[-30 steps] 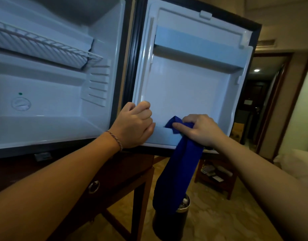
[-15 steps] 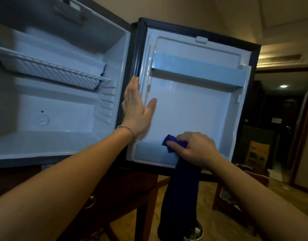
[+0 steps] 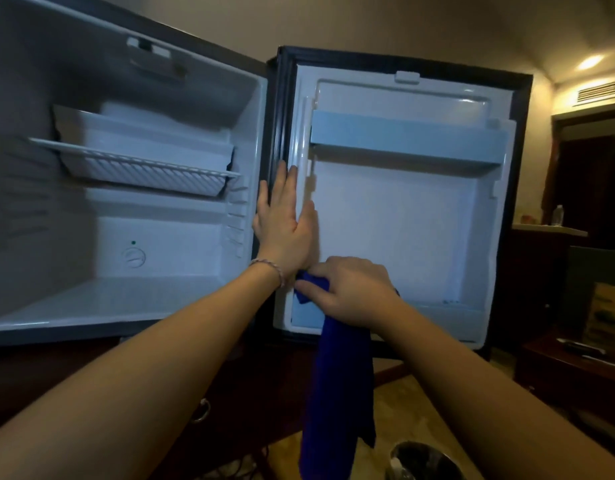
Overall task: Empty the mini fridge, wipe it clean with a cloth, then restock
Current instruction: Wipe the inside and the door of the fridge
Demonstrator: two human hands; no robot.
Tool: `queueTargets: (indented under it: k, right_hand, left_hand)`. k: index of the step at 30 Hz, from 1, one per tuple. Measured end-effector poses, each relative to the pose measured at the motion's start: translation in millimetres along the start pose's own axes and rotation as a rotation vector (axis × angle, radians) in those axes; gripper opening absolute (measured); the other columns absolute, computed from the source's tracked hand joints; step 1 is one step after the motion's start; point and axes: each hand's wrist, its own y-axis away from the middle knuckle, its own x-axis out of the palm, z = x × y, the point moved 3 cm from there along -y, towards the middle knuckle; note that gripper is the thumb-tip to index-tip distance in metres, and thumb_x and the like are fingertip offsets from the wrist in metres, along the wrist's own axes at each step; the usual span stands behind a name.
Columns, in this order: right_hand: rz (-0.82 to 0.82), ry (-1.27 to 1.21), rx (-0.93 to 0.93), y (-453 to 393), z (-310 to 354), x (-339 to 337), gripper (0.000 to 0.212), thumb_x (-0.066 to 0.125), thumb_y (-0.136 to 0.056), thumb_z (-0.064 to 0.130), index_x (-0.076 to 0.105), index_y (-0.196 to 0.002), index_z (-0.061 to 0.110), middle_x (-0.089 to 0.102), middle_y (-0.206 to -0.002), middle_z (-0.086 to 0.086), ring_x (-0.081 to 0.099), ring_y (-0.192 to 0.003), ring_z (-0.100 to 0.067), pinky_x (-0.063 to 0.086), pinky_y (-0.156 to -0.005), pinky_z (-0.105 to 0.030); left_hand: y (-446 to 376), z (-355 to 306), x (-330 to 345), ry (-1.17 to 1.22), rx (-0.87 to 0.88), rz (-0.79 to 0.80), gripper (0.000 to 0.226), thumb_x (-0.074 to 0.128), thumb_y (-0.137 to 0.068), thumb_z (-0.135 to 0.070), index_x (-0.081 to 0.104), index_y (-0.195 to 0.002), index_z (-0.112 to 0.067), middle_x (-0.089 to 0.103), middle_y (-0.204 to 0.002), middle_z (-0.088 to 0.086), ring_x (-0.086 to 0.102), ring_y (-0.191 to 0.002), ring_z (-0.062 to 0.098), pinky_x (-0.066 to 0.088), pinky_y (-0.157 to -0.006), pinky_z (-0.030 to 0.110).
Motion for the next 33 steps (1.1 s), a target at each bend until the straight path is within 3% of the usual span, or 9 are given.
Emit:
queueTargets:
  k: [9, 15, 21, 25, 27, 33]
  right_hand:
    - [0.065, -0.087, 0.048, 7.9, -48.6, 9.2, 0.056, 0.025, -0.096, 0.074, 0.063, -0.097, 0.032, 0.062, -0.096, 0.004, 0.058, -0.089, -0.021, 0.051, -0.083, -0.042]
    - [0.028, -0.093, 0.168, 28.3, -126.1, 9.1, 0.055, 0.029, -0.098, 0.069, 0.064, -0.088, 0.028, 0.061, -0.089, 0.006, 0.058, -0.086, -0.02, 0.052, -0.08, -0.041]
    - [-0.058, -0.013, 0.152, 10.8, -110.2, 15.7, 0.053, 0.032, -0.096, 0.07, 0.067, -0.089, 0.031, 0.067, -0.092, 0.002, 0.059, -0.088, -0.025, 0.045, -0.072, -0.035]
    - [-0.155, -0.045, 0.036, 1.3, -57.0, 18.4, 0.05, 0.032, -0.096, 0.068, 0.06, -0.08, 0.031, 0.062, -0.088, 0.004, 0.06, -0.086, -0.024, 0.05, -0.079, -0.041]
    - [-0.299, -0.05, 0.002, 5.6, -38.8, 21.9, 0.045, 0.033, -0.098, 0.064, 0.057, -0.076, 0.032, 0.06, -0.087, 0.004, 0.057, -0.085, -0.022, 0.051, -0.075, -0.042]
    - [-0.631, -0.027, -0.085, 17.2, -46.4, 36.3, 0.046, 0.041, -0.098, 0.052, 0.073, -0.087, 0.021, 0.069, -0.088, 0.0, 0.061, -0.079, -0.025, 0.053, -0.065, -0.04]
  left_hand:
    - [-0.8, -0.9, 8.3, -0.119, 0.029, -0.014, 0.064, 0.03, -0.099, -0.041, 0.011, -0.158, -0.026, 0.004, -0.166, -0.01, -0.003, -0.152, 0.027, 0.009, -0.12, 0.056]
    - [-3.4, 0.3, 14.1, -0.17, 0.075, -0.047, 0.06, 0.033, -0.102, -0.031, 0.015, -0.157, -0.017, 0.014, -0.165, -0.002, 0.009, -0.151, 0.031, 0.004, -0.124, 0.046]
    - [-1.3, -2.2, 19.8, -0.207, -0.001, -0.09, 0.059, 0.034, -0.102, -0.03, 0.014, -0.158, -0.023, 0.013, -0.165, -0.011, 0.012, -0.149, 0.034, 0.013, -0.123, 0.048]
    - [-1.0, -3.2, 18.6, -0.2, -0.012, -0.088, 0.064, 0.027, -0.096, -0.037, 0.016, -0.157, -0.024, 0.014, -0.164, -0.011, 0.013, -0.148, 0.034, 0.016, -0.122, 0.051]
    - [-2.0, -5.0, 18.5, -0.185, -0.004, -0.087, 0.065, 0.026, -0.094, -0.038, 0.018, -0.157, -0.024, 0.015, -0.164, -0.011, 0.013, -0.148, 0.034, 0.016, -0.121, 0.052]
    - [-0.2, -6.6, 17.3, -0.17, 0.029, -0.101, 0.063, 0.029, -0.096, -0.034, 0.022, -0.156, -0.018, 0.02, -0.163, -0.004, 0.015, -0.148, 0.036, 0.018, -0.121, 0.053]
